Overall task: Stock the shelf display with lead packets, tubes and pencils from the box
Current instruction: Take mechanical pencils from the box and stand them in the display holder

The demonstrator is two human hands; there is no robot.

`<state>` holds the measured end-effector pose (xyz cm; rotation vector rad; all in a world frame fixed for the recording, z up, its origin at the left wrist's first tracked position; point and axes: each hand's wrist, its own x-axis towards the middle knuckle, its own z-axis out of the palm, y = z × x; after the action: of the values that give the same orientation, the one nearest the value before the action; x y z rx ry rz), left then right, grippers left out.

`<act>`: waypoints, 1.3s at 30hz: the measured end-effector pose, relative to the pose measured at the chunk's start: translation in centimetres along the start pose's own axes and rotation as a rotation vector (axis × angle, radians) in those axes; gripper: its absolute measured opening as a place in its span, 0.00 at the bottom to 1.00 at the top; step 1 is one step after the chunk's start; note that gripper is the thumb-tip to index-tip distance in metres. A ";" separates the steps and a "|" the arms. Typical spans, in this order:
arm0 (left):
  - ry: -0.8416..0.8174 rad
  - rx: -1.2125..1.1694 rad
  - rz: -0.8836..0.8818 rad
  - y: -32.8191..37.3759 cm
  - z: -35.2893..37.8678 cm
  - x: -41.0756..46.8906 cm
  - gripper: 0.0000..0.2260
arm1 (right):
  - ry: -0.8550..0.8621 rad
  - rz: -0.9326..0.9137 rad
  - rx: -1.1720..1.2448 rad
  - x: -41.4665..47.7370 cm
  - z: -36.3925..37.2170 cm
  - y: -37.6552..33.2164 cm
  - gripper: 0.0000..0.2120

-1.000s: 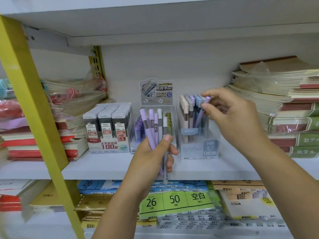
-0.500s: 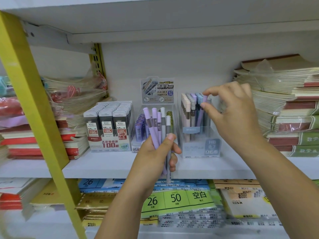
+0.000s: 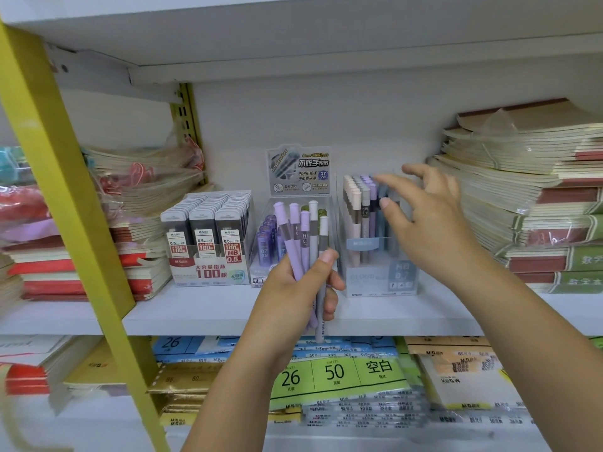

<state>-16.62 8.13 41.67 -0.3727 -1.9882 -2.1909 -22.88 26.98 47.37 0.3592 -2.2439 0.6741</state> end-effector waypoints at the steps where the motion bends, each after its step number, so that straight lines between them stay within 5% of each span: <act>1: -0.003 -0.009 0.003 0.1 0.1 0.0 0.14 | 0.021 -0.010 0.020 -0.2 -0.3 -0.3 0.18; 5: -0.035 -0.035 0.013 0.5 0.6 -0.1 0.20 | 0.166 -0.116 0.129 -0.9 -2.0 -1.9 0.10; 9: -0.085 -0.026 0.039 0.6 1.3 -0.1 0.18 | -0.195 0.001 0.507 -1.9 -3.0 -3.9 0.06; 13: -0.147 0.011 0.023 0.5 1.5 -0.2 0.21 | -0.305 0.063 0.707 -2.6 -2.6 -4.7 0.10; 21: -0.162 -0.052 -0.003 0.1 0.9 -0.2 0.12 | -0.106 0.177 0.904 -1.1 -3.5 -3.4 0.10; 24: -0.150 -0.061 0.000 0.0 0.8 -0.2 0.11 | -0.207 0.164 0.962 -1.2 -3.5 -3.2 0.11; 26: -0.147 -0.057 -0.001 0.0 0.9 -0.1 0.11 | -0.204 0.134 0.976 -1.4 -3.2 -3.3 0.14; 32: -0.154 -0.120 0.018 -0.2 0.8 0.1 0.12 | 0.240 -0.084 0.811 -0.5 -5.9 -2.0 0.19; 39: -0.095 -0.094 -0.023 -0.2 1.2 0.0 0.08 | 0.046 -0.094 0.423 -0.6 -5.1 0.1 0.22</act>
<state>-16.62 9.35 41.63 -0.4768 -1.9496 -2.3281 -19.56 29.92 49.86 0.6441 -2.0164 1.0960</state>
